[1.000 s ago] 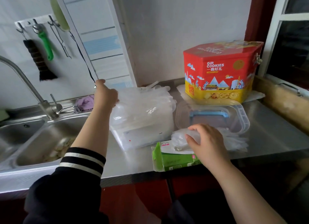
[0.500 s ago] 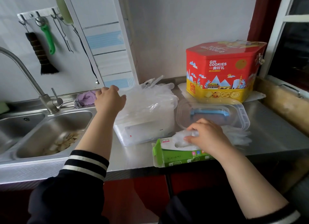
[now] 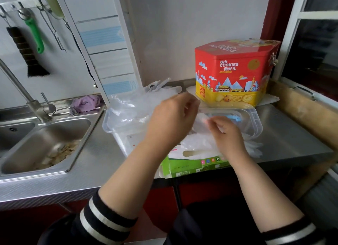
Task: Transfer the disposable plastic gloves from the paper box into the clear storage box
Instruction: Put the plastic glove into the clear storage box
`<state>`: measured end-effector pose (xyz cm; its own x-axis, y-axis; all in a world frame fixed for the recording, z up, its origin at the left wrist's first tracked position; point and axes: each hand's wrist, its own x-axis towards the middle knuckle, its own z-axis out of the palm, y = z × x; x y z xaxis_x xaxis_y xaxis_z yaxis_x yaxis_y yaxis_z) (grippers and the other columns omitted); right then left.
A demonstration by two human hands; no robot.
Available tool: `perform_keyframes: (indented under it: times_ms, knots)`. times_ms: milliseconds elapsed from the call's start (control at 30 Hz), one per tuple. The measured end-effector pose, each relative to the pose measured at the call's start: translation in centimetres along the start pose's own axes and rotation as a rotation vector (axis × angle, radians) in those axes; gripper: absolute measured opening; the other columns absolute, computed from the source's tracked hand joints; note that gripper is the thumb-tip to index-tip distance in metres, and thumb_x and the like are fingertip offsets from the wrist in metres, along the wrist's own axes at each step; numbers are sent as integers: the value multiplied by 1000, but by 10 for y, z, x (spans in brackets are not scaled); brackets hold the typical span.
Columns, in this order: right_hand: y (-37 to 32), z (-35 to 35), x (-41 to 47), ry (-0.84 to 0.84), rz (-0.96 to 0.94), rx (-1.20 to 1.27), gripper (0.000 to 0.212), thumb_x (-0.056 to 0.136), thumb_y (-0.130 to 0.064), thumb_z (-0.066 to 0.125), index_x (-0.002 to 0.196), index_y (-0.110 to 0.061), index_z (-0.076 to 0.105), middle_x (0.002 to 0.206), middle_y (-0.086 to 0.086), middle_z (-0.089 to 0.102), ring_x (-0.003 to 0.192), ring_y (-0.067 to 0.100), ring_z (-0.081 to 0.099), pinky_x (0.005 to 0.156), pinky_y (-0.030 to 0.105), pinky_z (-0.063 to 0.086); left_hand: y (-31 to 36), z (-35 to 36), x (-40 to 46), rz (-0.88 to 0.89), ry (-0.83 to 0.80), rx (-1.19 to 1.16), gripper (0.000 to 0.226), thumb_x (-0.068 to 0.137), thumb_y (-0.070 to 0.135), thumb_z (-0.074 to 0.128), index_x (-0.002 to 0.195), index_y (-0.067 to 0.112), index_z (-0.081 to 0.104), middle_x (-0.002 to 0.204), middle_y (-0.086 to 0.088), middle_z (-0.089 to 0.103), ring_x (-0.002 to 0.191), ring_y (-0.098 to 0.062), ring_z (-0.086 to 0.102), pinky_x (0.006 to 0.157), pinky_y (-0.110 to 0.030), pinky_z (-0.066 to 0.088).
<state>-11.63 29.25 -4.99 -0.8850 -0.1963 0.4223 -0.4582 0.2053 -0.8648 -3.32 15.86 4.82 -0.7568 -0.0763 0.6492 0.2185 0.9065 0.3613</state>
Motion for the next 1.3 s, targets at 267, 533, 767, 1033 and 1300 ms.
perform_keyframes:
  times_ms: [267,533,767,1033,1300]
  knots:
    - [-17,-17,-5,118,-40,298,23,98,-23,51,93,-11,69,88,15,66,84,15,60,76,7,42,-5,28,-11,-338,-205,-241,40,103,37,40,84,17,69,86,-1,71,81,-21,66,72,-35,51]
    - [-12,-9,-5,146,-212,313,21,101,-19,45,109,-32,60,104,-30,65,106,-10,57,92,9,40,13,22,6,-358,-279,-258,83,85,74,17,79,11,70,79,-6,71,82,-25,67,83,-42,53]
    - [3,-8,6,145,-534,-128,41,100,-37,45,116,-7,68,115,6,64,110,27,57,98,22,39,9,24,28,-542,-528,-516,54,91,58,52,89,7,69,96,-14,72,84,-23,69,78,-44,60]
    - [-7,-11,12,112,-574,-236,50,97,-48,46,123,-10,64,130,6,57,124,23,49,107,33,36,-15,-13,66,-580,-272,-453,30,101,17,40,92,16,69,85,1,74,65,-18,67,45,-17,46]
    - [9,-14,5,32,-447,-278,47,92,-47,49,114,-10,68,114,1,68,108,14,58,92,40,50,-105,-78,83,-772,-126,-310,16,94,4,56,100,11,69,61,6,69,29,-2,34,34,-10,20]
